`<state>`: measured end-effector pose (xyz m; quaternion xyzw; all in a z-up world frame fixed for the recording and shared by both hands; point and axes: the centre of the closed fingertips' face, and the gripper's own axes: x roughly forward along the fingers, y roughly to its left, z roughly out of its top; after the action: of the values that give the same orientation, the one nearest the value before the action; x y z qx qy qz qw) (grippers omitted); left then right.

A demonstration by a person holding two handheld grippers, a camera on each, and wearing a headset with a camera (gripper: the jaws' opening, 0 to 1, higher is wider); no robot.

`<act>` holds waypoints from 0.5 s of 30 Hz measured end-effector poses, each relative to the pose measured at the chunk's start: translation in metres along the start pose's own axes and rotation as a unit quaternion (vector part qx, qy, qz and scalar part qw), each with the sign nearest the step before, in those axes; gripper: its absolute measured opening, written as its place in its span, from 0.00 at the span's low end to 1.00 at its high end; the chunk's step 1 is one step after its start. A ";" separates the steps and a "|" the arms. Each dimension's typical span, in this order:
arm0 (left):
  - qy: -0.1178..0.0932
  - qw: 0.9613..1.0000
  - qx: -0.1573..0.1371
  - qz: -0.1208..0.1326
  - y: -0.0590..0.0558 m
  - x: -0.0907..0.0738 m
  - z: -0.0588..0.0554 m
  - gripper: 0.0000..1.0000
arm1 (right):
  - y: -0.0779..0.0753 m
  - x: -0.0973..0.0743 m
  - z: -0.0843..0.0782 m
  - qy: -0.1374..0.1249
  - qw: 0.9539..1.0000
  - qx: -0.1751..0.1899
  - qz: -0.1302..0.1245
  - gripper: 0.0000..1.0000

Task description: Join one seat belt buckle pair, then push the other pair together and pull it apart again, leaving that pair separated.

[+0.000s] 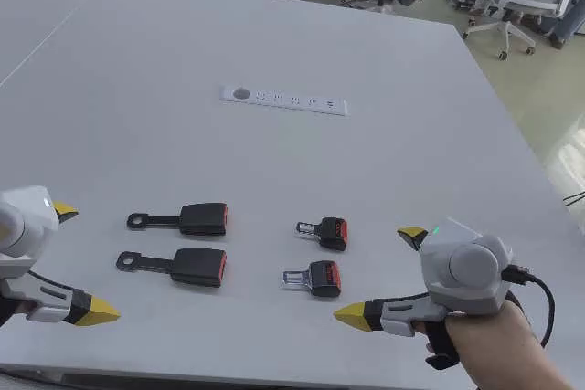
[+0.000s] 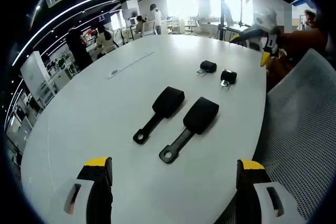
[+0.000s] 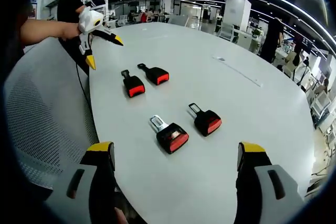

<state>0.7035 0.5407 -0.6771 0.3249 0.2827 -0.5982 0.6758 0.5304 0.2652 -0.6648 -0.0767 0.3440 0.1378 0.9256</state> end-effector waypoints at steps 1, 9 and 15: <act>0.000 1.000 0.000 0.000 0.000 0.000 0.000 1.00 | 0.000 0.000 0.001 0.000 1.000 -0.002 -0.001 0.97; -0.004 1.000 -0.003 0.002 0.002 -0.001 0.000 1.00 | 0.001 0.001 0.000 0.004 1.000 -0.007 -0.001 0.98; -0.003 1.000 0.000 -0.001 0.001 0.000 0.000 1.00 | 0.004 0.000 -0.003 0.007 1.000 -0.007 -0.001 0.97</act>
<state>0.7042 0.5409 -0.6770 0.3227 0.2812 -0.5995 0.6763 0.5273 0.2681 -0.6668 -0.0843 0.3491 0.1389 0.9229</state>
